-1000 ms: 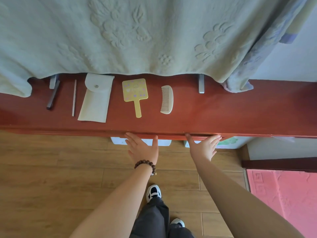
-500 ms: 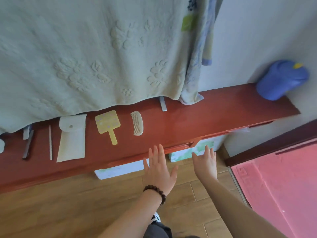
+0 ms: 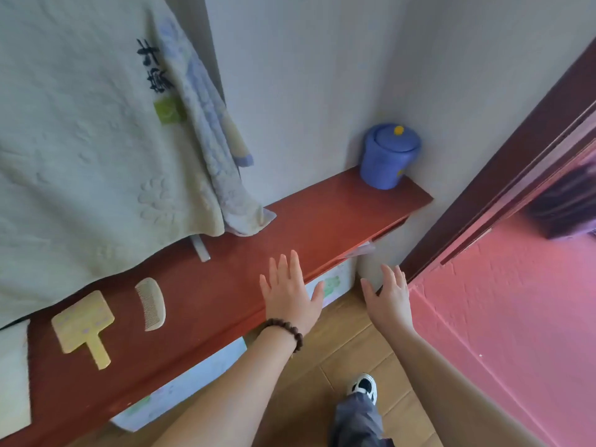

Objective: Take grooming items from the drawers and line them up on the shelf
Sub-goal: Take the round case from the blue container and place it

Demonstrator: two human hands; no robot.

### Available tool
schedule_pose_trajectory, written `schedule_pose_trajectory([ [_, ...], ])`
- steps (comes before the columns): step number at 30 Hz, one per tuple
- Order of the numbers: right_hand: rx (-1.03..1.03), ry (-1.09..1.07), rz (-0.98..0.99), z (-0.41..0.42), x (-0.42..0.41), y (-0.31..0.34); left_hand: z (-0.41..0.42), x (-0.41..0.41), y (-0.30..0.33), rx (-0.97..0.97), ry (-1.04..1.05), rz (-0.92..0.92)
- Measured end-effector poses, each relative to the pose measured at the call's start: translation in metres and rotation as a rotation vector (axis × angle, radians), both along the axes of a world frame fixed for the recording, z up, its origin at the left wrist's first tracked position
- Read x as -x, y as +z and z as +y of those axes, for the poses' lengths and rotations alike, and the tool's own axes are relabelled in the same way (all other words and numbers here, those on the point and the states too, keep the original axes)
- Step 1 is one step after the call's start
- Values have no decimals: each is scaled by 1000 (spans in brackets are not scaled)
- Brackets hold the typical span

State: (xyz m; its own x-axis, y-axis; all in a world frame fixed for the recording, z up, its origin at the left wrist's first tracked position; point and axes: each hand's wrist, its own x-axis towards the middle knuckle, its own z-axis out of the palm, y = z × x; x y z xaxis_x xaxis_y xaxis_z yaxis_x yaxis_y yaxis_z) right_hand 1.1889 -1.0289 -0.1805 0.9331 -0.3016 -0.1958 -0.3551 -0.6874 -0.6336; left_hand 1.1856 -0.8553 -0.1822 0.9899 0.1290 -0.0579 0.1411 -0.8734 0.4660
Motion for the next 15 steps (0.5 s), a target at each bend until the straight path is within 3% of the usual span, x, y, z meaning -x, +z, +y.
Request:
schedule_pose_trajectory([
  [15, -87, 90, -169, -140, -223, 30, -149, -212, 49, 22, 6, -138],
])
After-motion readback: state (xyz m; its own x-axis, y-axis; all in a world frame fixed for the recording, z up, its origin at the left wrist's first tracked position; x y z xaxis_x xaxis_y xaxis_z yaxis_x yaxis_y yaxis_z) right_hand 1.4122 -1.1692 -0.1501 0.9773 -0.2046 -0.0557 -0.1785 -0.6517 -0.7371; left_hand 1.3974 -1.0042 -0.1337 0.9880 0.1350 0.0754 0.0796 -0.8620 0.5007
